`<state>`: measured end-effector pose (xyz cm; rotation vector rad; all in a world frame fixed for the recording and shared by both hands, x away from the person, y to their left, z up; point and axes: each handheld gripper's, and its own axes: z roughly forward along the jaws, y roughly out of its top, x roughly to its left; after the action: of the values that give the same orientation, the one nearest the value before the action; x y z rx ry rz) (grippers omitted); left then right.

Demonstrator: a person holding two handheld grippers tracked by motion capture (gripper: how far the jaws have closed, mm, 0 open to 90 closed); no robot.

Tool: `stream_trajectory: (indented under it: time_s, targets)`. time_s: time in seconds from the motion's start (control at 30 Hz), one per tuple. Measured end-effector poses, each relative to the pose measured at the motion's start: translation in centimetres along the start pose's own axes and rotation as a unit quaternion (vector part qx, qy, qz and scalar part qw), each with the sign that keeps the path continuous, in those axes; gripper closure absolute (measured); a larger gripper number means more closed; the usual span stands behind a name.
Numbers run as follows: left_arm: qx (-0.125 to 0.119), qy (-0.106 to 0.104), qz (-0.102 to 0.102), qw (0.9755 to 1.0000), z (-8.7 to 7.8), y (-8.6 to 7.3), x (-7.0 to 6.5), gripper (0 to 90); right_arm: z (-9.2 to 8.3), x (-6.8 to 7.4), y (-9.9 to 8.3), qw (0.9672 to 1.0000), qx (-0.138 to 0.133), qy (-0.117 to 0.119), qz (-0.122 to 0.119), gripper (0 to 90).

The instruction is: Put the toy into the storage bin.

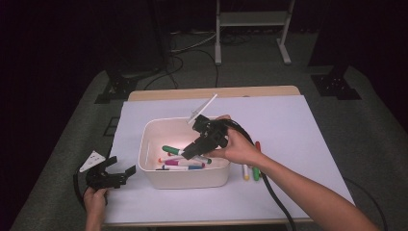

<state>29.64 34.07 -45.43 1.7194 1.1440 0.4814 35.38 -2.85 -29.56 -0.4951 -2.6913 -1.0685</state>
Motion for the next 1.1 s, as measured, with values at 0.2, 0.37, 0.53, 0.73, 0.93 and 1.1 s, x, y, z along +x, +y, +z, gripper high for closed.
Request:
stream_trajectory:
  time_s: [0.2, 0.37, 0.53, 0.73, 0.93, 1.1]
  targets:
    - [-0.001, 0.000, 0.000, 1.0000, 0.0, 0.0, 0.0, 0.0, 1.6, -0.6, 0.3, 0.9999, 0.012, 0.008, -0.005, 76.0]
    - [-0.001, -0.002, -0.001, 1.0000, 0.0, 0.0, 0.0, 0.0, 2.7, -1.0, 0.4, 0.9997, 0.022, 0.011, -0.010, 76.0]
    - [-0.001, -0.002, -0.001, 1.0000, 0.0, 0.0, 0.1, 0.0, 4.0, -1.4, 0.5, 0.9990, 0.040, 0.010, -0.014, 76.0]
    - [-0.001, -0.002, -0.001, 1.0000, 0.0, 0.0, 0.0, 0.0, 5.0, -1.6, 0.6, 0.9985, 0.053, 0.008, -0.015, 75.9]
    - [-0.001, -0.002, -0.002, 1.0000, 0.0, 0.0, 0.0, 0.0, 5.8, -1.7, 0.7, 0.9976, 0.065, 0.006, -0.021, 76.0]
    - [0.000, -0.003, -0.002, 1.0000, 0.0, 0.0, 0.1, 0.0, 6.3, -1.6, 0.8, 0.9968, 0.076, 0.002, -0.024, 75.9]
